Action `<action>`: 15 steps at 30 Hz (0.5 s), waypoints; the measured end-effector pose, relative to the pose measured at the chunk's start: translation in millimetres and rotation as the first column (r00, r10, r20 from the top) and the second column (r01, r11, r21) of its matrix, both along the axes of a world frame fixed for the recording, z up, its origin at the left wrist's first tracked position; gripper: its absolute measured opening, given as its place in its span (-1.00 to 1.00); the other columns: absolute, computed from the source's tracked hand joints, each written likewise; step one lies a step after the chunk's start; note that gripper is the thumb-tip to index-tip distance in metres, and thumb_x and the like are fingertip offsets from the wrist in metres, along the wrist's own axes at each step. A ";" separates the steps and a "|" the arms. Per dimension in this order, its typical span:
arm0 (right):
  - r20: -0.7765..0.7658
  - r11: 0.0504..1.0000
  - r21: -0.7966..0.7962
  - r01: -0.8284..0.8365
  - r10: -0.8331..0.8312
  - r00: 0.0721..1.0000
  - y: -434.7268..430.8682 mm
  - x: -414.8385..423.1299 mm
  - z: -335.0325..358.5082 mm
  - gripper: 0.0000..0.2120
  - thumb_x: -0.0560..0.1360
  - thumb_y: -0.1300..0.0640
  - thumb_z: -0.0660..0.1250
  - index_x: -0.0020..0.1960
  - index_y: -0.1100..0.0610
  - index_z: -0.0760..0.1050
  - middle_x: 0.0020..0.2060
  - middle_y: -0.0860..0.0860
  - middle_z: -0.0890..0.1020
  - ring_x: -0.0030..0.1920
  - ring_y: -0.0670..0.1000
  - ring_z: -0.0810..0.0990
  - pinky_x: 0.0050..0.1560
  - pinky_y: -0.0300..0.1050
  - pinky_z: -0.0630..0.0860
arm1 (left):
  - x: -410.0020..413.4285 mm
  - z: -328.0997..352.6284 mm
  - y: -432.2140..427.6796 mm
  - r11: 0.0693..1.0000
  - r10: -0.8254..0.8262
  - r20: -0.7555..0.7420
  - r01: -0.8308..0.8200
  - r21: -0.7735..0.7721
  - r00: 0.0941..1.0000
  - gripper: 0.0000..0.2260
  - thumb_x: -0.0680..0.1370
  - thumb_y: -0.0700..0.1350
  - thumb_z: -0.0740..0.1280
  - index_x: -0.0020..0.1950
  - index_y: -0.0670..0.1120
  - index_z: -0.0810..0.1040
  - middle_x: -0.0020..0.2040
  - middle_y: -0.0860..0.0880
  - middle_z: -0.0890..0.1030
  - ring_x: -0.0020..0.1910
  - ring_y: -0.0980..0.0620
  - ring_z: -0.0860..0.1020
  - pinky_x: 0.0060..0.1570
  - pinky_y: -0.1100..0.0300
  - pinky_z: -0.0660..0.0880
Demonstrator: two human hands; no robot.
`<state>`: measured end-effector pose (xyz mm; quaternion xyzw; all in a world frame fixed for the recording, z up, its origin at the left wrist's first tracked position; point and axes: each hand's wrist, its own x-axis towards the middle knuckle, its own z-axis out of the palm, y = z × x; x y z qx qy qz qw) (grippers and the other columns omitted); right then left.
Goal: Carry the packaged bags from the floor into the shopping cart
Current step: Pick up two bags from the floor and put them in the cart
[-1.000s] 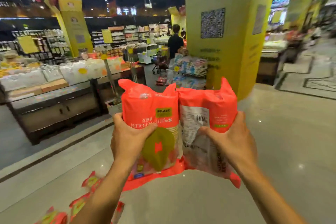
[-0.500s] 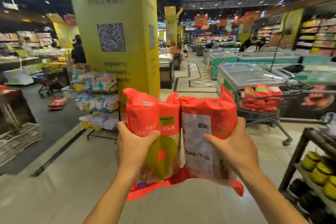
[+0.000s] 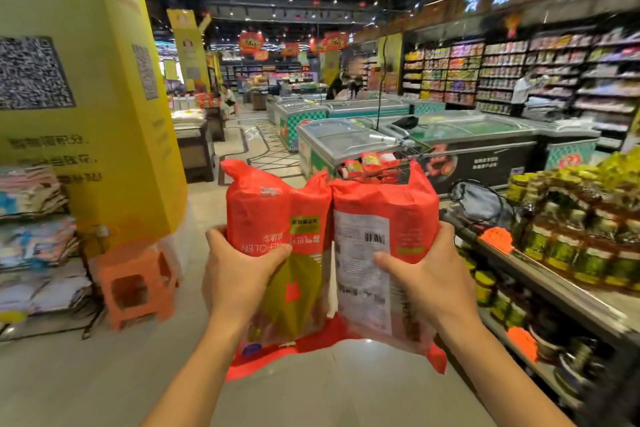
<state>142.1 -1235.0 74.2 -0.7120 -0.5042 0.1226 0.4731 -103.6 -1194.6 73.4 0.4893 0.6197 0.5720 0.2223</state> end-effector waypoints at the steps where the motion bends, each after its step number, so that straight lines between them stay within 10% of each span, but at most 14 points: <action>1: -0.007 1.000 0.002 0.016 -0.016 1.000 6.0 6.9 -1.0 -0.32 0.24 -0.27 0.58 0.16 -0.09 0.28 0.03 -0.08 0.63 0.08 0.14 0.63 -0.07 0.02 0.45 | 7.8 0.0 9.2 1.000 -0.010 -0.002 0.010 -0.002 1.000 -0.20 0.02 0.34 0.57 0.13 0.16 0.31 0.05 0.07 0.61 0.03 -0.12 0.65 0.09 -0.19 0.59; 15: -0.086 1.000 0.011 0.020 -0.019 0.996 192.0 112.5 -9.0 -0.31 0.25 -0.26 0.59 0.15 -0.08 0.25 0.07 -0.04 0.59 0.15 0.17 0.61 -0.04 -0.01 0.44 | 119.5 16.5 193.3 0.998 -0.067 -0.119 0.066 -0.018 0.991 -0.28 0.29 0.14 0.67 0.27 0.05 0.32 0.16 0.00 0.61 0.07 -0.10 0.63 0.12 -0.14 0.60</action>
